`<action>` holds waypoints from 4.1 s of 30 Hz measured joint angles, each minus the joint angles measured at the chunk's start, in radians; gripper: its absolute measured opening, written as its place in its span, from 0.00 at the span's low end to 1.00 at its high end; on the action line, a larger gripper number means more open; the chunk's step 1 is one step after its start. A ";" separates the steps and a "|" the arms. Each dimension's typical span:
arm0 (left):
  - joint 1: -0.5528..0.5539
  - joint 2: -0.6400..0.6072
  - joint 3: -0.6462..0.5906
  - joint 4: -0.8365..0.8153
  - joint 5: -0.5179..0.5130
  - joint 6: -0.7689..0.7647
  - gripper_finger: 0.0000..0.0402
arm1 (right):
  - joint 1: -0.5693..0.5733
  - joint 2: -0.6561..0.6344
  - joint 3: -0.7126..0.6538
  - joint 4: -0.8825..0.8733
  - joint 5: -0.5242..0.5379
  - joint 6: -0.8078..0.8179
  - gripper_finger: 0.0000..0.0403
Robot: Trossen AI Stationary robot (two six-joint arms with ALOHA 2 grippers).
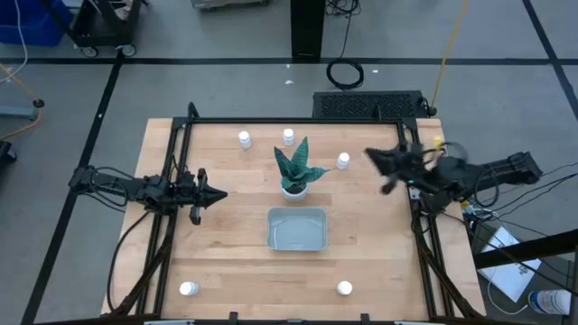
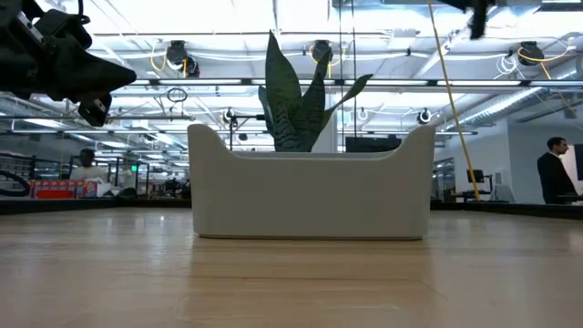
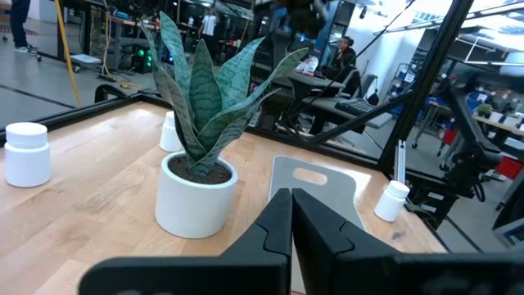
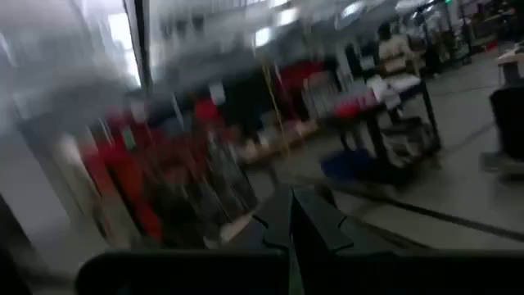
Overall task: Pick and place pill bottles into a basket
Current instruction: Put the white pill bottle into the gray bin
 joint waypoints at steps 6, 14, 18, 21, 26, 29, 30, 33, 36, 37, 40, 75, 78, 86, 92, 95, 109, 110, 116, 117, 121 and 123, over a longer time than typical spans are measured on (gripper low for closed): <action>0.000 0.000 0.000 0.000 0.000 0.000 0.03 | -0.117 0.248 0.288 -0.359 -0.036 -0.007 0.00; 0.000 0.000 0.000 0.000 0.000 0.000 0.03 | -0.470 0.496 0.524 -0.806 -0.454 0.099 0.06; 0.000 0.000 0.000 0.000 0.000 0.000 0.03 | -0.602 0.553 0.556 -0.871 -0.556 0.108 0.21; 0.000 0.000 0.000 0.000 0.000 0.000 0.03 | -0.680 0.615 0.576 -0.883 -0.665 0.117 0.36; 0.000 0.000 0.000 0.000 0.000 0.000 0.03 | -0.737 0.712 0.609 -0.936 -0.663 0.065 0.60; 0.000 0.000 0.000 0.000 0.000 0.000 0.03 | -0.753 0.764 0.612 -0.959 -0.656 0.021 0.67; 0.000 0.000 0.000 0.000 0.000 0.000 0.03 | -0.754 0.776 0.612 -0.963 -0.656 0.007 0.68; 0.000 0.000 0.000 0.000 0.000 0.000 0.03 | -0.753 0.808 0.613 -0.973 -0.655 -0.022 0.69; 0.000 0.000 0.000 0.000 0.000 0.000 0.03 | -0.752 0.832 0.613 -0.981 -0.653 -0.071 0.67; 0.000 0.000 0.000 0.000 0.000 0.000 0.03 | -0.751 0.837 0.613 -0.978 -0.652 -0.088 0.66; 0.000 0.000 0.000 0.000 0.000 0.000 0.03 | -0.751 0.849 0.613 -1.000 -0.652 -0.119 0.64; 0.000 0.000 0.000 0.000 0.000 0.000 0.03 | -0.770 0.859 0.340 -0.796 -0.698 -0.057 0.64; 0.000 0.000 0.000 0.000 0.000 0.000 0.03 | -0.771 0.861 0.325 -0.771 -0.681 -0.055 0.63; 0.000 0.000 0.000 0.000 0.000 0.000 0.03 | -0.775 0.860 0.325 -0.724 -0.682 -0.043 0.63; 0.000 0.000 0.000 0.000 0.000 0.000 0.03 | -0.780 0.860 0.325 -0.729 -0.682 -0.043 0.62; 0.000 0.000 0.000 0.000 0.000 0.000 0.03 | -0.780 0.860 0.325 -0.730 -0.685 -0.043 0.59; 0.000 0.000 0.000 0.000 0.000 0.000 0.03 | -0.780 0.860 0.326 -0.751 -0.689 -0.042 0.35; 0.000 0.000 0.000 0.000 0.000 0.000 0.03 | -0.780 0.860 0.326 -0.751 -0.689 -0.041 0.35; 0.000 0.000 0.000 0.000 0.000 0.000 0.03 | -0.780 0.851 0.326 -0.759 -0.711 -0.032 0.36; 0.000 0.000 0.000 0.000 0.000 0.000 0.03 | -0.779 0.846 0.326 -0.764 -0.712 -0.032 0.36; 0.000 0.000 0.000 0.000 0.000 0.000 0.03 | -0.779 0.794 0.325 -0.772 -0.711 -0.028 0.35; 0.000 0.000 0.000 0.000 0.000 0.000 0.03 | -0.779 0.760 0.325 -0.778 -0.710 -0.025 0.35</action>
